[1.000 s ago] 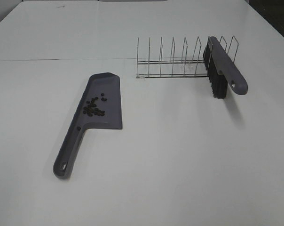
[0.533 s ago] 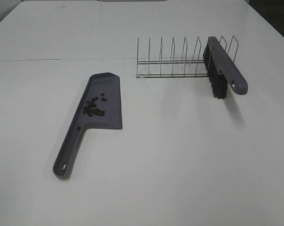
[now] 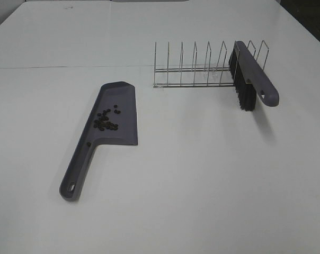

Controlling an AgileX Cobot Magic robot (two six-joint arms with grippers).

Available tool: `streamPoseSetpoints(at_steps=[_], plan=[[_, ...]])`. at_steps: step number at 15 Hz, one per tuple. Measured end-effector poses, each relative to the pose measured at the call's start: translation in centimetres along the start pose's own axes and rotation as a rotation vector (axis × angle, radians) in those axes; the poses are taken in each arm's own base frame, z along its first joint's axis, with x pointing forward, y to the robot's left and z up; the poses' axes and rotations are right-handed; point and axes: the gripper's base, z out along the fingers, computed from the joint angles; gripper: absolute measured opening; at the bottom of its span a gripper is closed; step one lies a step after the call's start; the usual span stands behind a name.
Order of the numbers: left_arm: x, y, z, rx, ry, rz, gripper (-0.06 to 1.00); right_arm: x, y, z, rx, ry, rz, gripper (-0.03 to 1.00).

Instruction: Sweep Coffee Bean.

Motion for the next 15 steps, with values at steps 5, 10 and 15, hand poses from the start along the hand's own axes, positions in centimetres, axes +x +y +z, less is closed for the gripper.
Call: streamPoseSetpoints(at_steps=[5, 10, 15], plan=[[0.0, 0.0, 0.0, 0.0, 0.0, 0.0, 0.71, 0.0, 0.0, 0.0, 0.0, 0.0, 0.0, 0.74], [0.0, 0.0, 0.0, 0.0, 0.0, 0.0, 0.71, 0.0, 0.0, 0.0, 0.0, 0.0, 0.0, 0.74], [0.0, 0.0, 0.0, 0.0, 0.0, 0.0, 0.71, 0.0, 0.01, 0.0, -0.001, 0.0, 0.0, 0.74]])
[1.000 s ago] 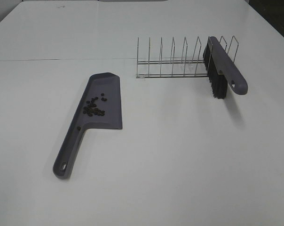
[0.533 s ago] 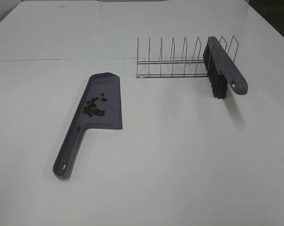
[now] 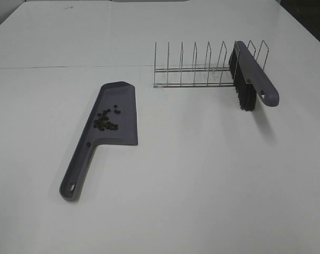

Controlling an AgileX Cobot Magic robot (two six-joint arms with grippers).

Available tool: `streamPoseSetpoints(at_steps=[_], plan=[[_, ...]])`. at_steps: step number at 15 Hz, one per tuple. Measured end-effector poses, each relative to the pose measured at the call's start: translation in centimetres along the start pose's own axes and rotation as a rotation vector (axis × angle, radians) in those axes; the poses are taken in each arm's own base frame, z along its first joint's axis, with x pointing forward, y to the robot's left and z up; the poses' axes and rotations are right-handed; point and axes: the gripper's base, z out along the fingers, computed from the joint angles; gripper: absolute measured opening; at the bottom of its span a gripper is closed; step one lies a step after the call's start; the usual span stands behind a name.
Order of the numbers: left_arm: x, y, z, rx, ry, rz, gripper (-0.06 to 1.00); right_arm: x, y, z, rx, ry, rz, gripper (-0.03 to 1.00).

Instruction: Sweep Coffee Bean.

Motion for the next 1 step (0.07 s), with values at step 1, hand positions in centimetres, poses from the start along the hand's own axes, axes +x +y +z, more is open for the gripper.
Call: streamPoseSetpoints(at_steps=[1], plan=[[0.0, 0.0, 0.0, 0.0, 0.0, 0.0, 0.71, 0.0, 0.0, 0.0, 0.0, 0.0, 0.0, 0.74]])
